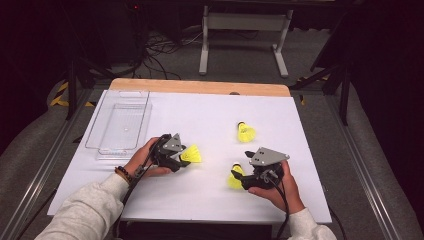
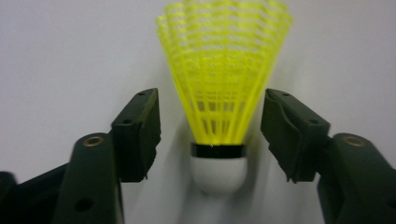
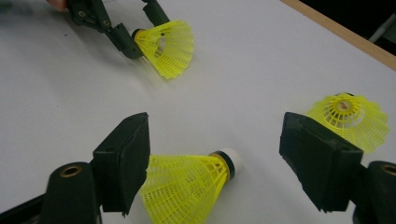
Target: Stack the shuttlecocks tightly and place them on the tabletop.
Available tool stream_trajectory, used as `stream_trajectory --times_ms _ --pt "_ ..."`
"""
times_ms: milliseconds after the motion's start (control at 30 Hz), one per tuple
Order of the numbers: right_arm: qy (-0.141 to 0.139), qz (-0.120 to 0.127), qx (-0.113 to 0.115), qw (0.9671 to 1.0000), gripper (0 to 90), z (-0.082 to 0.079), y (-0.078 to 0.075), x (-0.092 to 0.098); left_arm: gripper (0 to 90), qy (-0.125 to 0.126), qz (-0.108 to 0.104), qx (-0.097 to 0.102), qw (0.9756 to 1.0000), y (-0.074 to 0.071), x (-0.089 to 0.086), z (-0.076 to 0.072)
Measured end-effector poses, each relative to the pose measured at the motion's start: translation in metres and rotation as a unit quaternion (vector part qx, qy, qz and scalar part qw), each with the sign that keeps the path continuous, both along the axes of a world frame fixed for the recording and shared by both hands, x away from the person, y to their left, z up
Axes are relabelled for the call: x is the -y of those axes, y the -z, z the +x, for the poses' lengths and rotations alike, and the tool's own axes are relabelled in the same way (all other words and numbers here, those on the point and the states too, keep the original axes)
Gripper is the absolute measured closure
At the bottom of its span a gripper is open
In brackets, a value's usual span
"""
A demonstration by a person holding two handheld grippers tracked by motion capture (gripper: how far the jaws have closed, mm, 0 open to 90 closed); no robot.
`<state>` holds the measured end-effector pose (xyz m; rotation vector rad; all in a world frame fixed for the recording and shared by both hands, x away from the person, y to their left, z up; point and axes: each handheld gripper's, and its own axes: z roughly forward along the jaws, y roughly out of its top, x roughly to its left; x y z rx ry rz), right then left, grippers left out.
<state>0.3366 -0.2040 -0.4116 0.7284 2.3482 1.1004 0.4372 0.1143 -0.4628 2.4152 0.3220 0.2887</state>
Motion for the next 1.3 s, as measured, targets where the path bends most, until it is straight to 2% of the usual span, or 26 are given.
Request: stream_trajectory --times_ms 100,133,167,200,267,333,367,400,467,567,633,700,733,800,833,900,933,967,1033,1100,1233,1300 --pt "-0.002 -0.001 0.0 1.0 25.6 0.0 0.0 0.0 33.3 -0.001 -0.01 -0.007 0.9999 -0.001 0.005 0.005" --pt "-0.003 -0.001 -0.001 1.0 25.6 0.0 0.0 0.0 30.3 -0.002 -0.011 -0.016 0.9998 -0.001 0.007 0.006" --pt "-0.004 -0.002 -0.004 1.0 25.6 0.0 0.0 0.0 24.9 -0.006 -0.009 -0.034 0.9994 0.0 0.011 0.009" --pt "-0.004 -0.002 -0.004 1.0 25.6 0.0 0.0 0.0 23.3 -0.006 -0.009 -0.034 0.9994 0.0 0.011 0.009" --pt "-0.004 -0.003 -0.005 1.0 25.6 0.0 0.001 0.0 23.2 -0.008 -0.014 -0.04 0.9991 0.0 0.013 0.013" --pt "-0.005 -0.004 -0.006 1.0 25.7 0.0 0.001 0.0 28.3 -0.005 -0.016 -0.045 0.9989 0.001 0.016 0.013" --pt "-0.005 -0.004 -0.006 1.0 25.7 0.0 0.001 0.0 29.9 0.002 -0.01 -0.047 0.9989 0.001 0.017 0.012" --pt "-0.006 -0.004 -0.006 1.0 25.7 0.0 0.001 0.0 37.3 0.013 0.0 -0.038 0.9992 0.0 0.018 0.011" --pt "-0.006 -0.005 -0.006 1.0 25.7 0.0 0.001 0.0 44.0 0.015 0.009 -0.033 0.9993 0.0 0.019 0.01" --pt "-0.006 -0.005 -0.006 1.0 25.7 0.0 0.001 0.001 49.2 0.026 0.022 -0.018 0.9993 -0.004 0.019 0.006" --pt "-0.005 -0.004 -0.005 1.0 25.8 -0.001 0.0 0.001 53.0 0.027 0.031 -0.001 0.9991 -0.006 0.017 0.005" --pt "-0.004 -0.003 -0.002 1.0 25.7 -0.001 0.0 0.001 55.7 0.035 0.054 0.018 0.9978 -0.01 0.014 0.003" --pt "-0.004 -0.003 -0.002 1.0 25.7 -0.001 -0.001 0.002 56.9 0.04 0.068 0.033 0.9963 -0.014 0.012 0.002" --pt "-0.002 -0.001 0.002 1.0 25.5 -0.001 -0.001 0.003 57.5 0.041 0.078 0.056 0.9945 -0.019 0.008 0.0" --pt "0.0 -0.001 0.0 1.0 25.5 -0.001 -0.001 0.003 57.0 0.047 0.071 0.056 0.9948 -0.021 0.006 0.0" --pt "0.001 -0.001 -0.002 1.0 25.4 0.0 0.0 0.003 55.9 0.045 0.091 0.065 0.9926 -0.021 0.008 -0.003" --pt "0.002 -0.002 -0.002 1.0 25.3 0.0 0.0 0.002 55.4 0.058 0.101 0.067 0.9909 -0.02 0.011 -0.005" --pt "0.0 -0.004 -0.002 1.0 25.3 0.0 0.0 0.002 55.1 0.065 0.101 0.068 0.9904 -0.018 0.012 -0.005" --pt "-0.001 -0.005 -0.002 1.0 25.2 0.0 0.0 0.001 54.8 0.063 0.101 0.062 0.9909 -0.014 0.014 -0.004" --pt "-0.002 -0.006 -0.002 1.0 25.0 -0.001 0.001 0.0 54.6 0.066 0.11 0.065 0.9896 -0.011 0.015 -0.004" --pt "-0.003 -0.009 -0.003 1.0 24.9 0.0 0.002 0.0 52.9 0.067 0.107 0.073 0.9894 -0.012 0.014 -0.005" --pt "-0.003 -0.01 -0.004 0.9999 24.6 0.0 0.002 0.0 48.2 0.065 0.109 0.069 0.9895 -0.011 0.015 -0.003"
